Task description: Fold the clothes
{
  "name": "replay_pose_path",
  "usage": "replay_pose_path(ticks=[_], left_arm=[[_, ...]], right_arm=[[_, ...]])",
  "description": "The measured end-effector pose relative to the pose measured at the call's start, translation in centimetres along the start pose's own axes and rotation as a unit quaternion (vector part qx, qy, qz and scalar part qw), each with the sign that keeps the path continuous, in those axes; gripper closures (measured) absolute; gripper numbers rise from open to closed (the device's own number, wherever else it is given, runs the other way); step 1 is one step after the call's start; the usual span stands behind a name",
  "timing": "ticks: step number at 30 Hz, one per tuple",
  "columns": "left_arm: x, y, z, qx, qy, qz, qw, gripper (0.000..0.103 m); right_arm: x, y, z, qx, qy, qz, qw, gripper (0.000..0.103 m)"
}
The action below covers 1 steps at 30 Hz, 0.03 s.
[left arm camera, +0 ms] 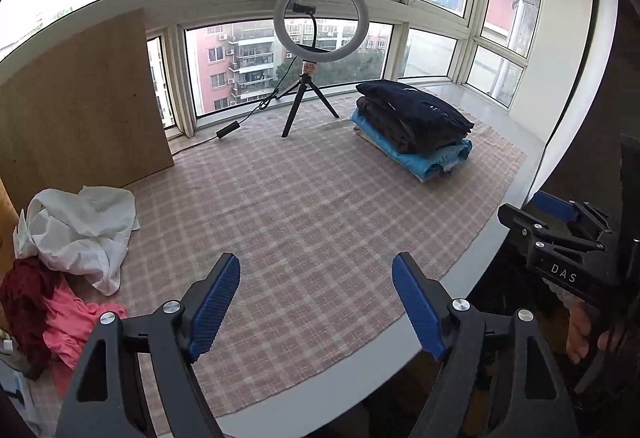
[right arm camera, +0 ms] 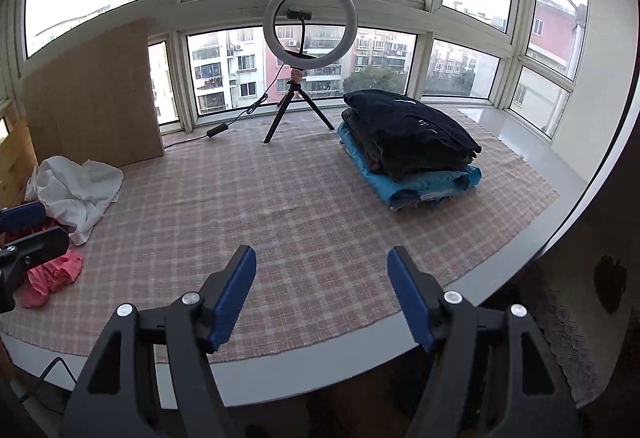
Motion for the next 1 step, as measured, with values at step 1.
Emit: replay_pose_path(ticks=[1], left_arm=[[-0.05,-0.06,0.01,0.004,0.0,0.001,1.0,0.025]], right_arm=[[0.02,-0.01,0.15,0.001,0.002,0.0,1.0,0.035]])
Point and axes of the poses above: each gripper's, at about its wrist camera, not at the fingertips, and y roughly the way its jaws point, z to its right, x to its underside, the point moved 8 cm from there along y, roughly the way its jaws point, and after that the axes turned 15 degrees about -x, right-handed, at the moved point
